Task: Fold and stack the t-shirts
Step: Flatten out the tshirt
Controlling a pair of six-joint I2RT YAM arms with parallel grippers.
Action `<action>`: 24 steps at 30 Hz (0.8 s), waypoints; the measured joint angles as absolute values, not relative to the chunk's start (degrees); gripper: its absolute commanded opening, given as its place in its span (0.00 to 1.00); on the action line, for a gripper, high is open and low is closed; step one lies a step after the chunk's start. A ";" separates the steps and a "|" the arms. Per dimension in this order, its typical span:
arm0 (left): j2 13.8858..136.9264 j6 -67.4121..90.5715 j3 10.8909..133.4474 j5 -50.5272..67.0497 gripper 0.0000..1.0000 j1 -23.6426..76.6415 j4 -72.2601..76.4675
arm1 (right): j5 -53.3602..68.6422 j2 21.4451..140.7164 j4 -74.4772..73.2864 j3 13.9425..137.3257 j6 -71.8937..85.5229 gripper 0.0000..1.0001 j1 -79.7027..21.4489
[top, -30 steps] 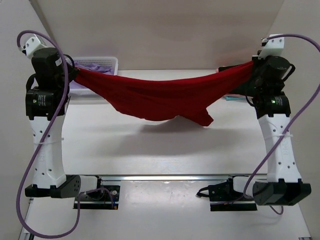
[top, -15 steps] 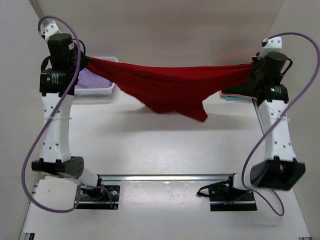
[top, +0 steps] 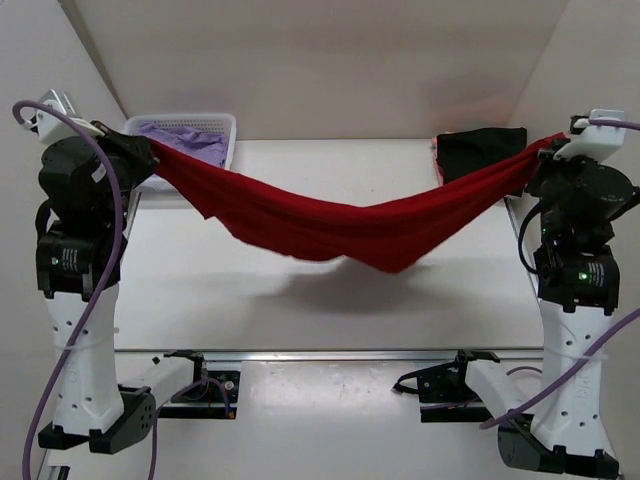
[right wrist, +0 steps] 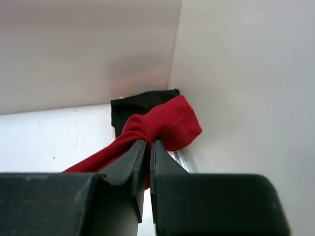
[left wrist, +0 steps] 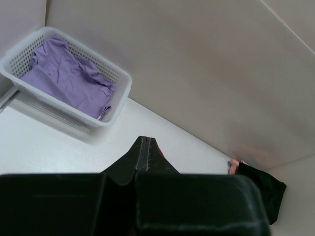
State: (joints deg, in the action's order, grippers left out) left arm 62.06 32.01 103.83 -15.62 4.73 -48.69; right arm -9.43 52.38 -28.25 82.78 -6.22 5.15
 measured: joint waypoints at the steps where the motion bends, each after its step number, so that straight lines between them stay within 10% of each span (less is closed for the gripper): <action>1: 62.13 32.47 103.33 -15.62 0.00 4.75 -48.42 | -9.28 52.86 -28.56 82.85 -6.22 0.00 5.08; 9: 70.94 36.53 93.49 -18.31 0.00 8.12 -39.07 | -1.28 71.79 -28.60 86.06 -2.72 0.02 4.47; 11: 74.98 37.34 89.58 -18.70 0.00 8.73 -37.01 | 1.45 83.18 -29.67 91.33 -1.67 0.32 3.99; 19: 81.01 36.47 83.29 -20.99 0.00 8.43 -33.89 | 14.02 112.44 -35.35 109.58 1.83 0.95 5.30; 24: 79.11 35.44 83.24 -23.20 0.00 9.67 -31.18 | 18.70 108.84 -35.09 104.42 1.61 0.99 6.42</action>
